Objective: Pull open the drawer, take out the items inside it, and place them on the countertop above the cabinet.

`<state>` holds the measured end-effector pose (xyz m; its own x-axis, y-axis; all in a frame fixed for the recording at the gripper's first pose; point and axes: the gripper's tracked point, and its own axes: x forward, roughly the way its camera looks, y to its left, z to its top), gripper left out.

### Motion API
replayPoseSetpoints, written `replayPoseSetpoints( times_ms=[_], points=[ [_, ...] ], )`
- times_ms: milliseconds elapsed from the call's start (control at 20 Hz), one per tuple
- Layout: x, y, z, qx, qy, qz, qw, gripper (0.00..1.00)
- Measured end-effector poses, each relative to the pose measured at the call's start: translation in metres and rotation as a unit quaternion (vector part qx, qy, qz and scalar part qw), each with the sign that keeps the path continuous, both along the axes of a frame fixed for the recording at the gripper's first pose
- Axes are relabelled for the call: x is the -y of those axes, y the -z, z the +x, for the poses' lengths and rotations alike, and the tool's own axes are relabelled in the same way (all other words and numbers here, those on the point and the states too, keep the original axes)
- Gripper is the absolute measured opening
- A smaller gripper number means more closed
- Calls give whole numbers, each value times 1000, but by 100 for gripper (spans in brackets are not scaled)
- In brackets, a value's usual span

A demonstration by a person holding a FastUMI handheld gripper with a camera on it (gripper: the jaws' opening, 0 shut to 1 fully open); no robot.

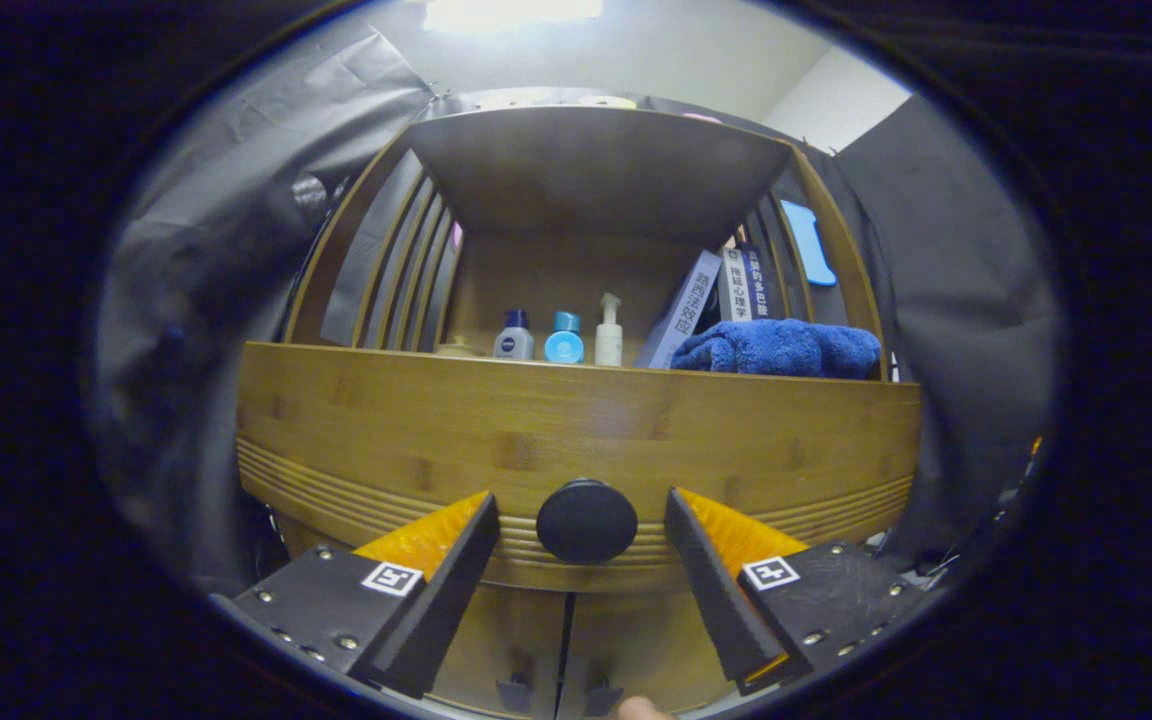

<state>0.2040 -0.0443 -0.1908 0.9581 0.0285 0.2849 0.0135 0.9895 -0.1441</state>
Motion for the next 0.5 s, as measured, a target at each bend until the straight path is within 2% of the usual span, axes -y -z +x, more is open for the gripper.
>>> replayPoseSetpoints(
  times_ms=[500],
  points=[
    [-3,-4,32,-53,16,-4,998,100]
  ],
)
